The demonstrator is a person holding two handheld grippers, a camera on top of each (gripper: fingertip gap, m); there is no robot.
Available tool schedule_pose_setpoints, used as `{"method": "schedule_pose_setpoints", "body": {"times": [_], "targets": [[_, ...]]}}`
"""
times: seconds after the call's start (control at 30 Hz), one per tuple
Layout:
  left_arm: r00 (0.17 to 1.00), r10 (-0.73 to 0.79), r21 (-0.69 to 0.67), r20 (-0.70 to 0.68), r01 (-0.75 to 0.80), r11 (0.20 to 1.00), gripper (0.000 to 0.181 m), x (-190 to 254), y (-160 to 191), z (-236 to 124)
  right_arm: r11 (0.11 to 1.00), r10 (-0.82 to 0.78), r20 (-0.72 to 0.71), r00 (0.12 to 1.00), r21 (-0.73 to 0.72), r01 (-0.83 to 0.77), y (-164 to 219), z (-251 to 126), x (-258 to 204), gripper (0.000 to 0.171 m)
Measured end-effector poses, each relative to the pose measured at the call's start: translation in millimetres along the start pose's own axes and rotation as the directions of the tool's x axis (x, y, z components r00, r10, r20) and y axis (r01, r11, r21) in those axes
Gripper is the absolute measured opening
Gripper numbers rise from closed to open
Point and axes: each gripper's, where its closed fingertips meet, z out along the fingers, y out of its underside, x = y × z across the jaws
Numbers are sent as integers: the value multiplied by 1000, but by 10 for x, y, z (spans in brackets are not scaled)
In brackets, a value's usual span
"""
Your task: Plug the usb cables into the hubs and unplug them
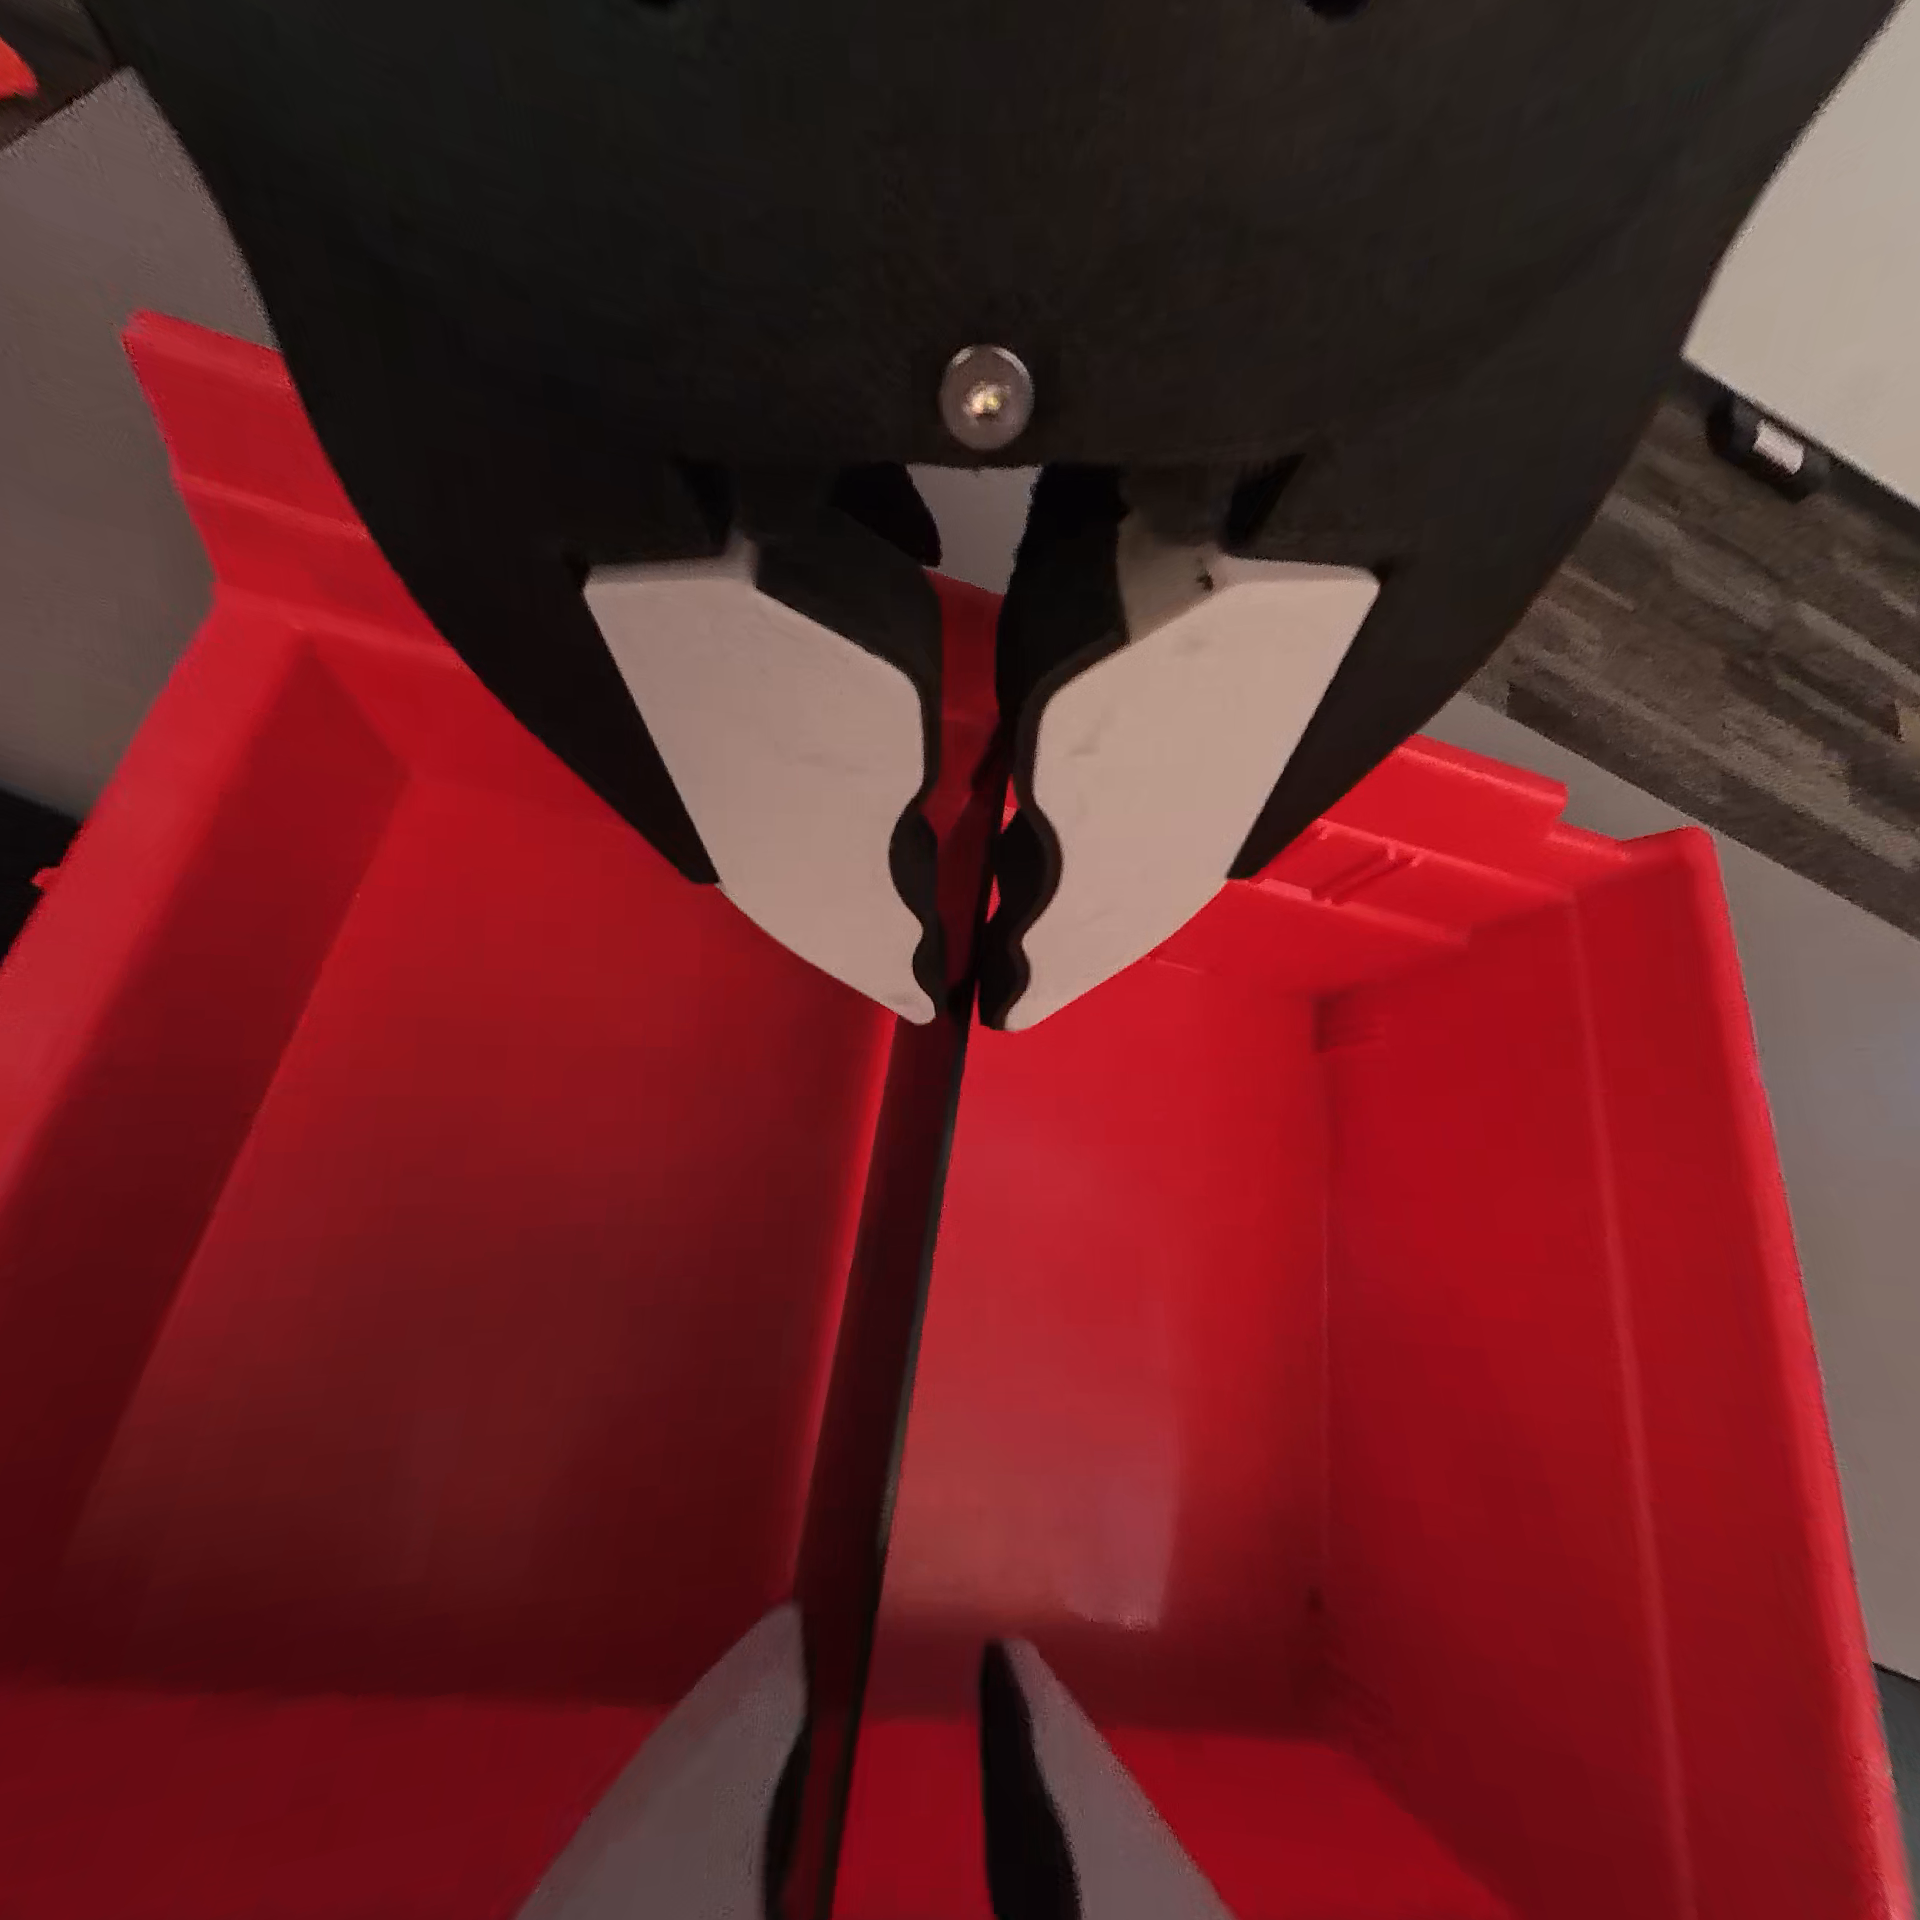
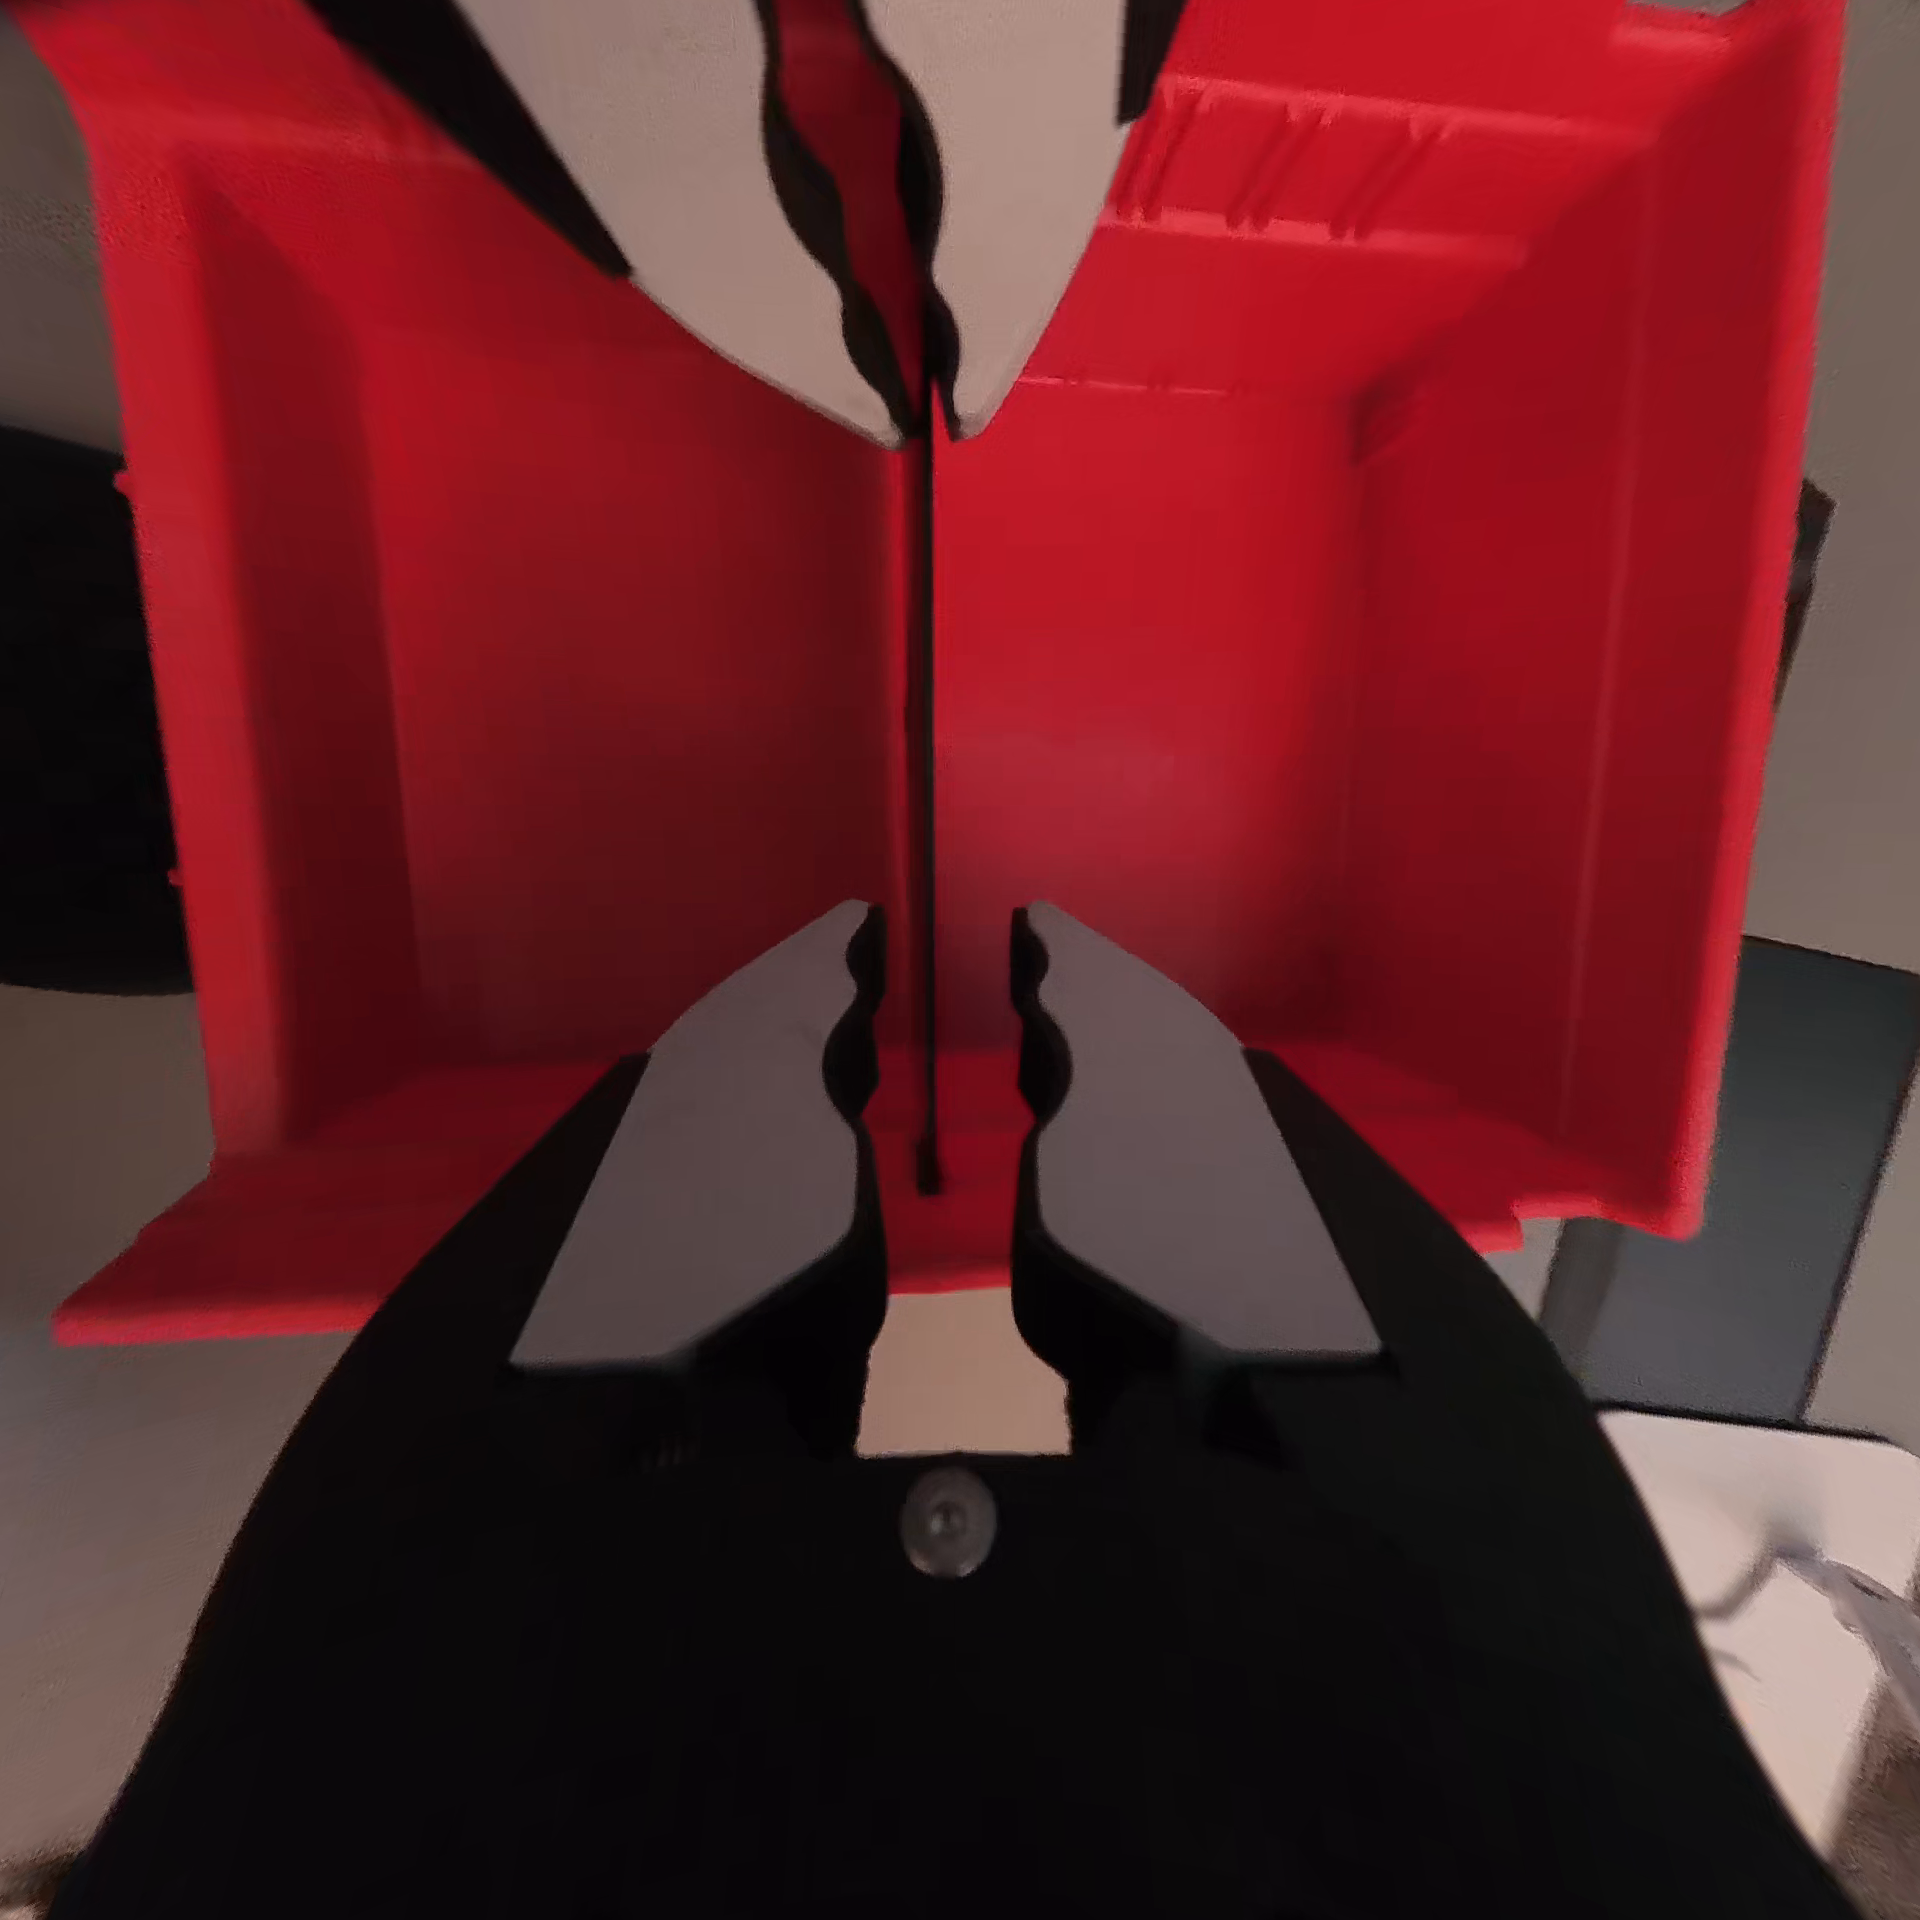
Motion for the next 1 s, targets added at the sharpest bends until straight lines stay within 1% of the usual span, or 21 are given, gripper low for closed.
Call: {"method": "schedule_pose_setpoints", "body": {"times": [0.07, 0.13, 0.2, 0.27, 0.33, 0.4, 0.5, 0.57, 0.63, 0.7, 0.83, 1.0], "targets": [[1000, -6, 23, -19, 6, 1000, 5, 3, -3, 0, 998, 52, 63, 997, 16, -54, -7, 26, -1, 17], [1000, 4, 45, -25, -3, 999, 5, 6, -1, 1, 997, 66, 93, 993, 21, -68, -22, 34, -9, 16], [999, 19, 80, -29, -17, 997, 5, 6, -9, 0, 998, 50, 106, 993, 24, -53, -30, 43, -34, 18], [999, 48, 113, -21, -45, 993, 5, 8, -31, 1, 997, 74, 114, 991, 14, -76, -29, 64, -33, 21], [997, 81, 117, -2, -80, 990, 5, 9, -33, 6, 994, 106, 125, 986, -7, -106, -25, 87, -28, 26], [996, 85, 113, 3, -84, 990, 5, 7, -31, 8, 994, 102, 126, 987, -53, -96, 1, 121, -40, 25], [993, 115, 101, 23, -116, 988, 6, -1, -26, 12, 989, 67, 85, 994, -140, -54, 87, 224, -15, 13], [985, 164, 75, 52, -168, 983, 6, -7, -20, 16, 983, 80, 129, 988, -177, -57, 109, 273, -82, 5], [973, 217, 53, 80, -222, 974, 6, -10, -20, 18, 980, 101, 142, 985, -185, -74, 117, 275, -84, 5], [967, 238, 42, 88, -243, 969, 7, -10, -19, 21, 979, 136, 165, 977, -176, -106, 121, 276, -89, 5], [981, 188, 64, 42, -191, 980, 6, -6, -18, 26, 983, 108, 164, 980, -164, -81, 126, 283, -90, 5], [990, 142, 102, -15, -140, 985, 5, -1, -24, 39, 978, 92, 153, 984, -198, -60, 153, 293, -87, 5]]}}
